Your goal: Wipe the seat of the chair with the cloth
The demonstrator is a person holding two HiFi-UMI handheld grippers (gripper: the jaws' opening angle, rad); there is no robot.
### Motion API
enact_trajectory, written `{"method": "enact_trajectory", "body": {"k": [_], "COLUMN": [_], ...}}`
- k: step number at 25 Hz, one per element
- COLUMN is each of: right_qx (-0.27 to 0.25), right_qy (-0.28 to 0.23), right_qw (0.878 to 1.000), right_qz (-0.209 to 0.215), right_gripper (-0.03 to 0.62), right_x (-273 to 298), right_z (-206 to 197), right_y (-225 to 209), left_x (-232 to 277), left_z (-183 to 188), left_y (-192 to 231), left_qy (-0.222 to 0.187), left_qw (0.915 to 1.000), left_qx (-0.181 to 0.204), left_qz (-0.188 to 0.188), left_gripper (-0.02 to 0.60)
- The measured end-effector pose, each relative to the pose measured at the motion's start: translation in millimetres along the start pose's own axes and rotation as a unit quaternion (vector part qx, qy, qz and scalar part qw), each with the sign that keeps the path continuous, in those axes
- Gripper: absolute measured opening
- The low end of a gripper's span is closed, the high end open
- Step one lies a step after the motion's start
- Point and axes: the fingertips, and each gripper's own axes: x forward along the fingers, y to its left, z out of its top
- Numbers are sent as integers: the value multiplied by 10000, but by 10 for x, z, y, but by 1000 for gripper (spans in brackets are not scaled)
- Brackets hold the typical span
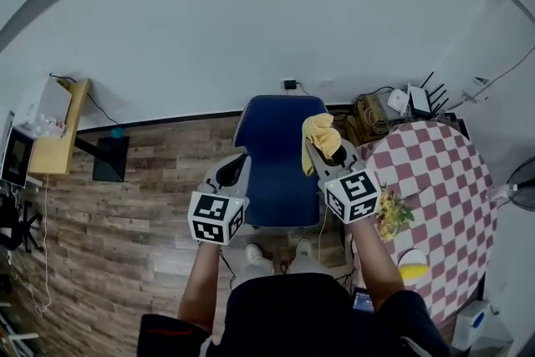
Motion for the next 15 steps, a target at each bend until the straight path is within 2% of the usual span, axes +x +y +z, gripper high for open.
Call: {"method": "enact_trajectory", "body": {"k": [6,15], "right_qx": [-274,-536], "right_qy": [-351,-857], "right_qw": [9989,9946], "right_qz": [-118,-234], "right_gripper": [54,54], "right_x": [-319,-616], "right_z": [507,982], "right_y": [-54,-124], "left_x": [-261,-554], "left_z": [483,1065], "left_y": [-129,-154], "left_qy": [-366,-917], "left_qw": [9990,9946], "left_qx": [250,459], "left_qz": [6,167], "left_gripper": [18,18]}}
